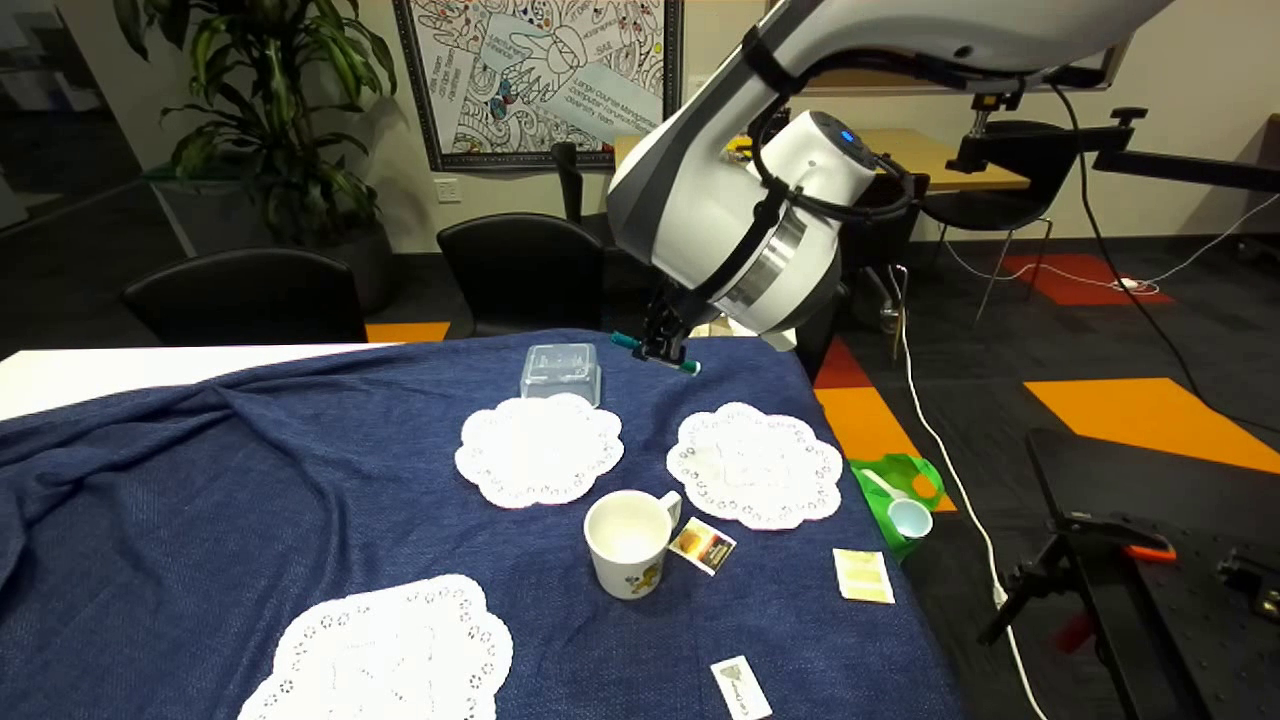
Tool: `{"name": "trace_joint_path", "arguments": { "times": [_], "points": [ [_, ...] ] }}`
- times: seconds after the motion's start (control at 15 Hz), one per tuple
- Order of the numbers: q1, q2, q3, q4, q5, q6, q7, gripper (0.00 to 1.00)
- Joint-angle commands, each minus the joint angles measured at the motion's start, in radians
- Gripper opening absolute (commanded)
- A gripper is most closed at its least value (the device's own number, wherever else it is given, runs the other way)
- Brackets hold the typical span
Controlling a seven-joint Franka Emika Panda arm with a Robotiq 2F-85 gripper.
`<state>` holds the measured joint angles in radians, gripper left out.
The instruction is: Take the marker out of the mug
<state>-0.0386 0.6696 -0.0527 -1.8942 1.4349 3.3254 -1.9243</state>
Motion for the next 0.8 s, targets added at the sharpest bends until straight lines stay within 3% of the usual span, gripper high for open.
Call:
{"name": "trace_joint_path", "arguments": {
  "times": [0.0, 0.4, 0.47, 0.53, 0.73],
  "points": [
    [0.025, 0.098, -0.03, 0.079, 0.006, 0.045, 0.061, 0.05],
    [0.063, 0.212, -0.098, 0.116, -0.007, 0.006, 0.144, 0.05],
    [0.075, 0.224, -0.114, 0.117, -0.011, -0.004, 0.159, 0.44],
    [0.086, 0.236, -0.127, 0.121, -0.014, -0.009, 0.17, 0.45],
    [0.12, 0.247, -0.156, 0.125, -0.021, -0.006, 0.192, 0.67]
  ]
}}
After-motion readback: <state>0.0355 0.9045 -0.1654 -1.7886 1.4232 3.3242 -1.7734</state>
